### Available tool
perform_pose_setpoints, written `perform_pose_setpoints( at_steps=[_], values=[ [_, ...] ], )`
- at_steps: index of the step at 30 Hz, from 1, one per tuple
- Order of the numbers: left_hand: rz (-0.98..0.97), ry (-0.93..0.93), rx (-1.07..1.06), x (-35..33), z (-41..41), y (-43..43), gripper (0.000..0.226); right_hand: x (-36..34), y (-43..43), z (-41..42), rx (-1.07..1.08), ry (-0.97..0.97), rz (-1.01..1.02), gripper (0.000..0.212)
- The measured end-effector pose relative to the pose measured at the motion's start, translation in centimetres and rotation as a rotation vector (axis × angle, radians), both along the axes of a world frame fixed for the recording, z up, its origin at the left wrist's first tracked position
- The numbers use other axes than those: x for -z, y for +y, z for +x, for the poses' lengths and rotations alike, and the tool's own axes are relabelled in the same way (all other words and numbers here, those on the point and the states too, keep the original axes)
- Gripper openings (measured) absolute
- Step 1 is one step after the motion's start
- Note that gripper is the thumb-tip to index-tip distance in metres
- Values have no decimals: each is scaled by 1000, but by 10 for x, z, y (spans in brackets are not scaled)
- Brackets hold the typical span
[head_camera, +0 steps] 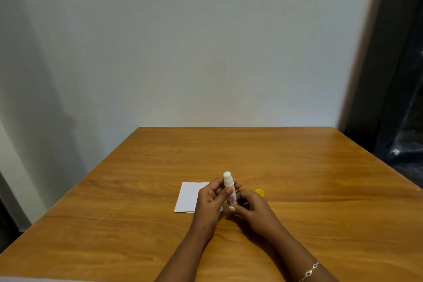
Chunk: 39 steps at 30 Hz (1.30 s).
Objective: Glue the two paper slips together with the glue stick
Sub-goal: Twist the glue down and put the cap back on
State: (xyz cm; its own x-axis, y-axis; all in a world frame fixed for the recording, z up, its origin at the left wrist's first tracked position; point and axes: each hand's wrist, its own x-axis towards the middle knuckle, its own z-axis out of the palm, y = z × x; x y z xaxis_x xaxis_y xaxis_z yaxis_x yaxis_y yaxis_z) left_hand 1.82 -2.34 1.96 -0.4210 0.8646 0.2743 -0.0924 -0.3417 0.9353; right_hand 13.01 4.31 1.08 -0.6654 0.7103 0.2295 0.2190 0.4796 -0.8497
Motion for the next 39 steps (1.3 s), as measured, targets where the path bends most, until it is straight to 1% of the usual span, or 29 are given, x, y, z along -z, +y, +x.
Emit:
perform_pose_setpoints(
  at_steps=[1, 3, 4, 8, 10, 12, 14, 15, 17, 18, 20, 22, 23, 25, 26, 29, 32, 33, 36, 38, 39],
  values=[
    [-3, -5, -1, 0, 0, 0, 20, 2, 0, -1, 17, 10, -3, 13],
    [-6, -15, -5, 0, -1, -1, 19, 4, 0, -1, 57, 23, -8, 25],
    [-4, -18, -4, -1, -1, -1, 19, 4, 0, -1, 71, 30, -19, 28],
    [-8, -20, 3, -2, 0, -2, 20, 1, 0, 0, -5, 37, -23, 18],
    [-8, -21, 3, -2, 1, -3, 20, 1, 1, 1, -37, 9, -8, 19],
    [-12, -6, -4, -3, 1, -4, 19, 1, 1, 1, -36, 8, -5, 22],
    [-14, -2, -18, -3, 2, -5, 20, 4, 2, 0, -12, 18, -13, 16],
    [-11, -4, -26, -3, 2, -5, 20, 5, 2, -1, 6, 23, -17, 20],
    [-3, -17, -34, -4, 1, -7, 20, 8, 2, -2, 28, 41, -31, 32],
    [-2, -19, -36, -5, 1, -7, 21, 8, 3, -2, 19, 49, -41, 34],
    [-3, -15, -35, -5, 1, -8, 22, 9, 5, -1, -31, 47, -36, 32],
    [-5, -30, -21, -5, 2, -8, 22, 9, 6, -1, -80, 48, -46, 22],
    [-7, -43, -14, -5, 2, -8, 22, 9, 6, 0, -86, 48, -45, 18],
    [-9, -53, -11, -6, 2, -8, 22, 8, 6, 0, -66, 42, -34, 16],
    [-10, -52, -15, -6, 2, -8, 22, 9, 7, -1, -46, 41, -36, 18],
    [-9, -44, -24, -6, 1, -9, 24, 13, 9, -1, 9, 51, -49, 34],
    [-10, -37, -31, -6, 0, -9, 24, 14, 9, -1, -19, 50, -51, 44],
    [-10, -30, -29, -6, 0, -9, 23, 13, 9, -1, -42, 46, -47, 43],
    [-9, -33, -23, -5, 0, -8, 22, 12, 10, 0, -81, 82, -76, 20],
    [-11, -47, -22, -4, 0, -8, 22, 11, 12, 1, -78, 79, -74, 9],
    [-13, -55, -22, -4, 0, -7, 22, 12, 12, 2, -77, 67, -68, 6]
  ],
)
